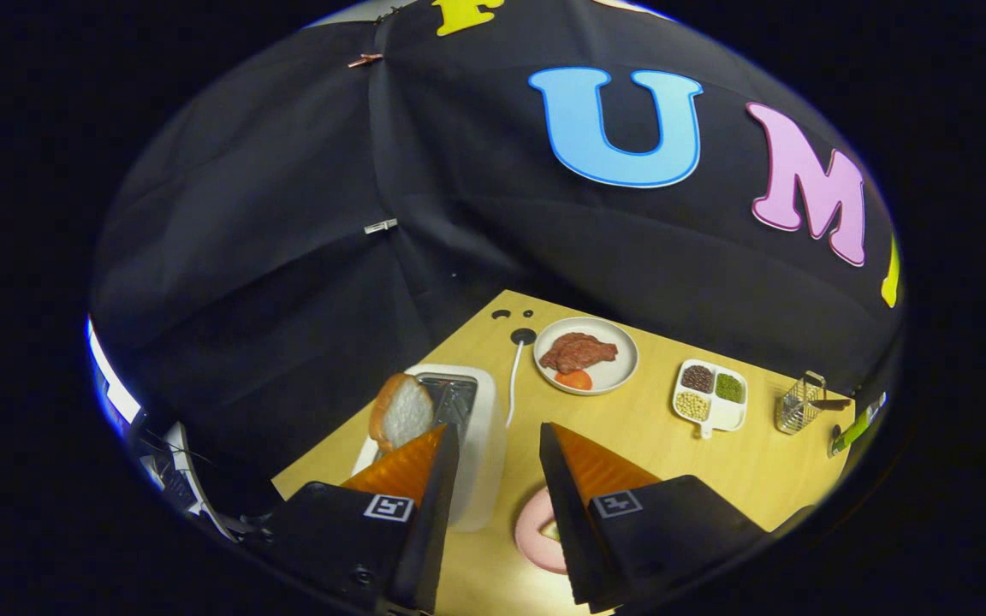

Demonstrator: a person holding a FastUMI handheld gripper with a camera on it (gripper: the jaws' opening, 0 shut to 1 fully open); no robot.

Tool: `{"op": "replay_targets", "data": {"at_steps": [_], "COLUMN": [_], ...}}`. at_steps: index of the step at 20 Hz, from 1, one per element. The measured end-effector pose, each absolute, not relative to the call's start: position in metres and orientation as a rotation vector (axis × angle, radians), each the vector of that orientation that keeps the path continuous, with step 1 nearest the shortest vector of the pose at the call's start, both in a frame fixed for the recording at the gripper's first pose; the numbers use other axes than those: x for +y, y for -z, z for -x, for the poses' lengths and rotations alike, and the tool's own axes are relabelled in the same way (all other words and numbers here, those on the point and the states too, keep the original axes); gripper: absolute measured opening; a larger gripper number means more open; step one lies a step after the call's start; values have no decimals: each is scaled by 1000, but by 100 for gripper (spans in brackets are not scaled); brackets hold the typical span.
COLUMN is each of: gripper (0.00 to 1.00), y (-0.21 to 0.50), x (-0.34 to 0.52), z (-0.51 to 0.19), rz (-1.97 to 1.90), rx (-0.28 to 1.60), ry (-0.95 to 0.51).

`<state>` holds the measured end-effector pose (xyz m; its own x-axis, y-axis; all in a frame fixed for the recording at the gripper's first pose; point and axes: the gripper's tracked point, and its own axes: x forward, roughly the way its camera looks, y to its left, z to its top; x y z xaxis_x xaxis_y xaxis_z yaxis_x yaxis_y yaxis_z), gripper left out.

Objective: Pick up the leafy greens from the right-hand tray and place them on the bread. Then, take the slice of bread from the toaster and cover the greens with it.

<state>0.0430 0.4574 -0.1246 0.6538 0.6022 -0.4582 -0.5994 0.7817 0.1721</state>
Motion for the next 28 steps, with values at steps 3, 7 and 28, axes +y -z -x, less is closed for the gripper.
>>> {"op": "replay_targets", "data": {"at_steps": [3, 7, 28], "gripper": [61, 69, 12], "y": [120, 139, 152], "x": [500, 542, 563], "z": [-38, -34, -44], "rz": [-5, 54, 33], "rx": [519, 539, 628], "ry": [-722, -744, -747]}}
